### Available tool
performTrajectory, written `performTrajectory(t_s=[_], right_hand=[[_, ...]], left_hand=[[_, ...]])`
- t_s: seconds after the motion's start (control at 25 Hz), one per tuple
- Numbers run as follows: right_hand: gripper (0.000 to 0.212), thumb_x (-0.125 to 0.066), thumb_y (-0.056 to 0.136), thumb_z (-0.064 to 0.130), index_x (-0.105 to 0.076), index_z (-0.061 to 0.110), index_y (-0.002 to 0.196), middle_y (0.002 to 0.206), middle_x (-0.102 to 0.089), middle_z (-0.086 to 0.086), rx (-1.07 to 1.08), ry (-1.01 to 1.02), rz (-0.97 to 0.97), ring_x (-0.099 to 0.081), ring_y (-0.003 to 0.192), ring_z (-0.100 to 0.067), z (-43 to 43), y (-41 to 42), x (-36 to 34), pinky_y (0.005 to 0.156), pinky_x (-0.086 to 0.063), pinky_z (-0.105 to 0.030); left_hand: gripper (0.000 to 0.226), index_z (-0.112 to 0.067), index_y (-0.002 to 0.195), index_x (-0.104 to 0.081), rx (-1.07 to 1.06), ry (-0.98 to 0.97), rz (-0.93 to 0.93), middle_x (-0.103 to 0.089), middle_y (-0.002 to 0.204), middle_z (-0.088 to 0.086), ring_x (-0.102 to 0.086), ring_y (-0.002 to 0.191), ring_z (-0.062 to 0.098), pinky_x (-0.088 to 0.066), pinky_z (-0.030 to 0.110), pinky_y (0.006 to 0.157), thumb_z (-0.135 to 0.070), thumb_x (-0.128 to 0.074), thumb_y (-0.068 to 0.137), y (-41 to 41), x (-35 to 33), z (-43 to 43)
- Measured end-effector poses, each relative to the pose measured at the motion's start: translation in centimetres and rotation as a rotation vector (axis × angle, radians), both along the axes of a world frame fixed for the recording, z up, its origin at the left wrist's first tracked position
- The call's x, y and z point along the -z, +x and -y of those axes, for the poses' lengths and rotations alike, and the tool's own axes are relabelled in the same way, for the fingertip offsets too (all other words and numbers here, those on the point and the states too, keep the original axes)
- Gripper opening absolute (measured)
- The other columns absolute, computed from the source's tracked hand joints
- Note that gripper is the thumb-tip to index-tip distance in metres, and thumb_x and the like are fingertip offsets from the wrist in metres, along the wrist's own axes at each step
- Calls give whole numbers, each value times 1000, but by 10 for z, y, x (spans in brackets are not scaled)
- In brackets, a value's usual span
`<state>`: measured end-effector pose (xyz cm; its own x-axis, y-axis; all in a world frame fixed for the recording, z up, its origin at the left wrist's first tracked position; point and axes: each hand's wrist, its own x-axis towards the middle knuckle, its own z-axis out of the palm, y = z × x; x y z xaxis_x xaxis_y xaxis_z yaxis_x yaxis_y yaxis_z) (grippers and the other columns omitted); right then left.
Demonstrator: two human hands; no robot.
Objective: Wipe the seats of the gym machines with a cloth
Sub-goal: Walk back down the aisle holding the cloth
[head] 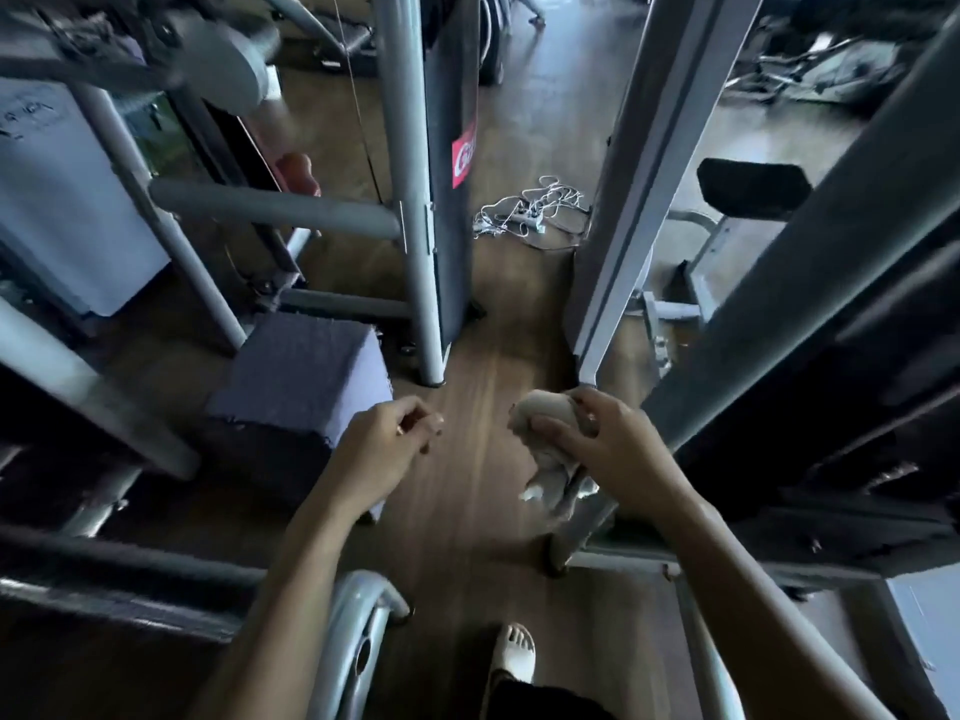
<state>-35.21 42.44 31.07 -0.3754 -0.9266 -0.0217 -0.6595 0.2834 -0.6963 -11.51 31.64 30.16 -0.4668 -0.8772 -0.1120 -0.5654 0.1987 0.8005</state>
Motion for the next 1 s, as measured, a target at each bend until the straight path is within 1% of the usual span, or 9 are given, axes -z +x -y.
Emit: performTrajectory(t_s=[0.12, 0.28, 0.44, 0.6, 0.72, 0.8, 0.84, 0.92, 1.0], right_hand=[[52, -62, 79, 71, -63, 21, 94, 83, -65, 5, -43, 17, -30, -60, 76, -12, 75, -26, -3, 71, -53, -38], [42, -67, 81, 66, -65, 28, 97, 87, -63, 12, -123, 11, 22, -58, 78, -5, 175, -37, -2, 65, -46, -26], [50, -69, 77, 67, -66, 27, 106, 95, -61, 11, -243, -4, 22, -58, 84, -6, 291, -26, 9, 70, -50, -30], [44, -70, 80, 64, -64, 31, 109, 95, -57, 14, -397, -11, 51, -58, 88, -9, 405, 12, 15, 67, -41, -19], [42, -70, 83, 60, -63, 34, 114, 105, -56, 11, -525, 15, 80, -56, 91, -8, 468, 43, 15, 67, -39, -11], [48, -71, 81, 61, -61, 35, 120, 111, -53, 10, -631, 65, 59, -54, 92, -6, 504, 67, 14, 70, -39, -14], [51, -72, 80, 61, -60, 35, 123, 112, -52, 11, -701, 92, 56, -53, 92, -4, 520, 80, 15, 71, -39, -13], [51, -75, 79, 58, -59, 37, 124, 112, -56, 13, -858, 162, 88, -56, 90, 0, 548, 104, 23, 72, -40, -10], [44, -73, 83, 55, -64, 34, 120, 106, -67, 10, -958, 284, 250, -63, 89, -3, 572, 126, 37, 79, -52, -23]], left_hand=[[22, -25, 79, -69, -39, 23, -22, -68, 69, -7, -62, 66, 14, -54, 44, 74, -35, -60, 97, -25, 2, 67], [24, -22, 79, -69, -101, 37, -25, -69, 70, -6, -58, 59, 3, -48, 25, 64, -35, -60, 97, -42, 3, 144], [30, -16, 84, -70, -159, 77, -109, -71, 78, 4, -61, 61, 7, -45, 19, 59, -36, -55, 101, -46, 13, 225], [35, -19, 92, -71, -280, 188, -174, -73, 85, -1, -65, 68, 5, -48, 25, 65, -40, -45, 104, -22, 25, 304], [44, -24, 82, -76, -456, 348, -342, -76, 81, -2, -71, 75, 10, -52, 35, 78, -43, -43, 104, 1, 21, 349], [45, -25, 70, -77, -623, 441, -518, -75, 73, -3, -72, 69, 11, -53, 37, 76, -43, -49, 100, 20, 12, 372], [39, -26, 72, -77, -662, 431, -566, -74, 73, -4, -72, 69, 9, -54, 36, 76, -47, -54, 95, 31, 11, 380], [25, -24, 88, -76, -708, 339, -492, -76, 83, -5, -72, 80, 8, -55, 32, 77, -49, -69, 85, 54, 19, 389], [26, -22, 99, -72, -840, 310, -428, -75, 89, -1, -71, 82, 12, -52, 29, 70, -40, -78, 82, 74, 34, 392]])
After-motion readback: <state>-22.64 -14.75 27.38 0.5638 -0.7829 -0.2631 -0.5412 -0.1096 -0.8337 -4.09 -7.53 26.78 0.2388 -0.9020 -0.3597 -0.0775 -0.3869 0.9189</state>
